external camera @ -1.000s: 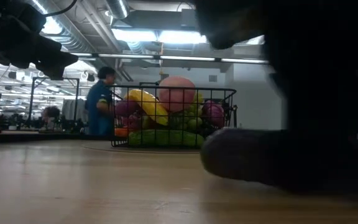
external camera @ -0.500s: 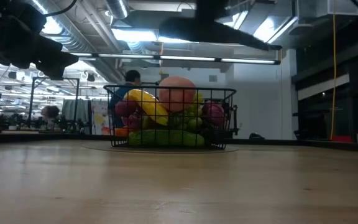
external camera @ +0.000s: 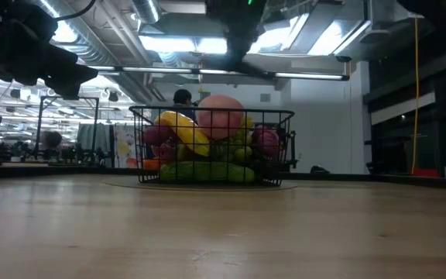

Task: Build produce basket
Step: Put the purple eggplant into the wire basket

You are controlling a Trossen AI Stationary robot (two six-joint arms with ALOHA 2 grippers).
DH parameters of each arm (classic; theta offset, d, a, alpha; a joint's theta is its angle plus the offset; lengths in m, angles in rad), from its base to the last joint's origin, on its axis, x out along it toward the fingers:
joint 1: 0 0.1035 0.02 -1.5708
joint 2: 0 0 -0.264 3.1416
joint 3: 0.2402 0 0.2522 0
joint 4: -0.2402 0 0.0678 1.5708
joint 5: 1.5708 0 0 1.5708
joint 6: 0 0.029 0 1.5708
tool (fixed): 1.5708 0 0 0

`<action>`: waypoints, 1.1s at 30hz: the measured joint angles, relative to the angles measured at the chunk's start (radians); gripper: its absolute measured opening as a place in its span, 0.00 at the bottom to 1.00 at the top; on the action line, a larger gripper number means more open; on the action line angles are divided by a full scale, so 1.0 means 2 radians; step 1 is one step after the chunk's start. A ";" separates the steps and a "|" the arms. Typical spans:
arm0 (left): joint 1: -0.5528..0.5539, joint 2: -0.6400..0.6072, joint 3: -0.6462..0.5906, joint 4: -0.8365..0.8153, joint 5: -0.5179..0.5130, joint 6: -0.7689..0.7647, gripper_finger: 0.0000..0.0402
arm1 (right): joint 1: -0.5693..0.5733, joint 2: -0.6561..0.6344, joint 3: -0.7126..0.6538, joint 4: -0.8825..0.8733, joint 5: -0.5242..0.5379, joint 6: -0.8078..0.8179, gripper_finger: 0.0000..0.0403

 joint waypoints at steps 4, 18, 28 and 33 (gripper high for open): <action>0.000 0.000 0.000 0.000 0.000 0.000 0.50 | -0.036 0.007 -0.057 0.065 -0.020 -0.036 0.19; 0.000 0.000 0.000 0.000 0.000 0.000 0.50 | -0.041 0.005 -0.129 0.122 -0.042 -0.007 0.38; 0.000 0.000 0.000 0.000 0.000 0.000 0.50 | -0.021 0.004 -0.128 0.146 -0.042 0.010 0.39; 0.000 0.000 0.000 0.000 0.000 0.000 0.50 | -0.006 0.003 -0.098 0.116 -0.042 0.021 0.39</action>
